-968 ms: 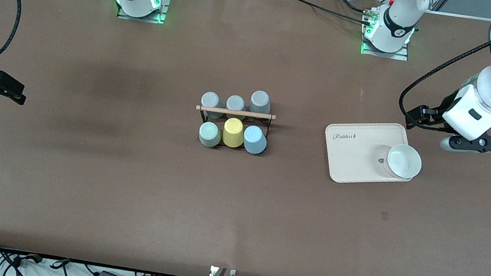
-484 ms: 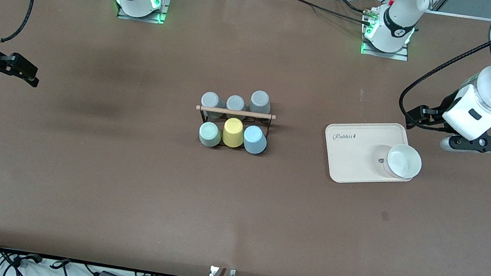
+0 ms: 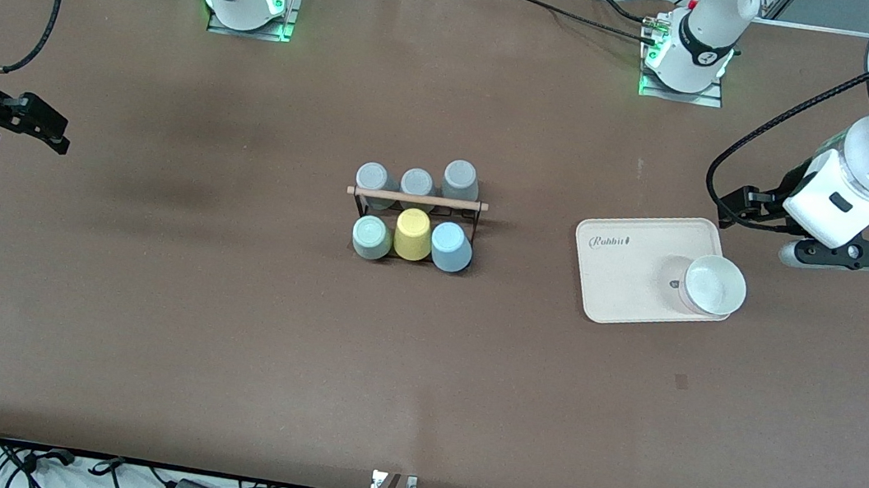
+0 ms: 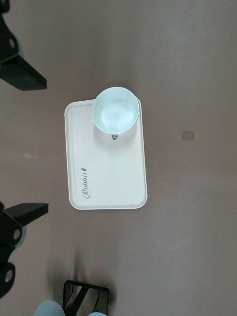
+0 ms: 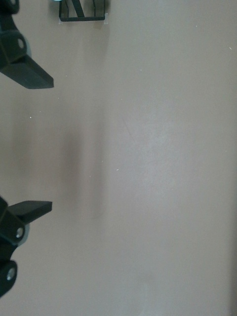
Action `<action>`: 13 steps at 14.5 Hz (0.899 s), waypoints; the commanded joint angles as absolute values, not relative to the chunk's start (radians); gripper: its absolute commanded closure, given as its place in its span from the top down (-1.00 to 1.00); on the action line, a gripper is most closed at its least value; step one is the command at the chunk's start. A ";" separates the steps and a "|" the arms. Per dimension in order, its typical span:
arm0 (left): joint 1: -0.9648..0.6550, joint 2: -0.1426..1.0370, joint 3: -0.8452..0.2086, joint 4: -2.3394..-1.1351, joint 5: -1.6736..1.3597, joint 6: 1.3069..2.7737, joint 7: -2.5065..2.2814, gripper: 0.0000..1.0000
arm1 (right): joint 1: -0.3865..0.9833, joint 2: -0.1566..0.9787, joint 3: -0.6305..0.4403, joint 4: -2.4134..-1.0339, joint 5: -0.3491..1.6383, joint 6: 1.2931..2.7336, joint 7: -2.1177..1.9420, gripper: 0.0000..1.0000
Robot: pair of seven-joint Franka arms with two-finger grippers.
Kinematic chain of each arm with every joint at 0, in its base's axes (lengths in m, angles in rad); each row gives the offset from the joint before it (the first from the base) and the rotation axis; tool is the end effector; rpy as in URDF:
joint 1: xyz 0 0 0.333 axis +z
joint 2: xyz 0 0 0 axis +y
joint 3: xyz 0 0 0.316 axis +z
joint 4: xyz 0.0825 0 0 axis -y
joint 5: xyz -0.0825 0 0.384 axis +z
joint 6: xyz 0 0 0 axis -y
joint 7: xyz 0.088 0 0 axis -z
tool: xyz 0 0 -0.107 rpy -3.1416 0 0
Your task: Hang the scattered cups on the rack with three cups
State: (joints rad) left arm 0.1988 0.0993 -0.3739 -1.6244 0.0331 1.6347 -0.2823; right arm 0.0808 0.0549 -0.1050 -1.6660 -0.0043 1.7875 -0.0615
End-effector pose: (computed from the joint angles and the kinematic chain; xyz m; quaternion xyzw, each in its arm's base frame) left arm 0.5754 -0.0894 0.5517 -0.9978 -0.0519 0.0403 0.0077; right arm 0.5864 -0.0131 0.5674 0.9992 0.0192 0.0332 0.0064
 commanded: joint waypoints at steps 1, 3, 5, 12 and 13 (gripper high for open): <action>0.206 0.077 -0.377 -1.641 0.049 1.628 -0.262 1.00 | 0.080 0.040 -0.101 -1.660 -0.002 1.772 -0.066 1.00; 0.206 0.077 -0.377 -1.641 0.049 1.628 -0.262 1.00 | 0.063 0.040 -0.097 -1.660 -0.002 1.772 -0.026 1.00; 0.206 0.077 -0.377 -1.641 0.049 1.628 -0.262 1.00 | -0.006 0.035 -0.037 -1.661 0.000 1.769 -0.040 1.00; 0.206 0.077 -0.377 -1.641 0.049 1.621 -0.262 1.00 | -0.002 0.025 -0.017 -1.661 -0.006 1.729 -0.032 1.00; 0.206 0.077 -0.377 -1.640 0.049 1.621 -0.262 1.00 | -0.003 0.022 -0.018 -1.661 -0.006 1.729 -0.031 1.00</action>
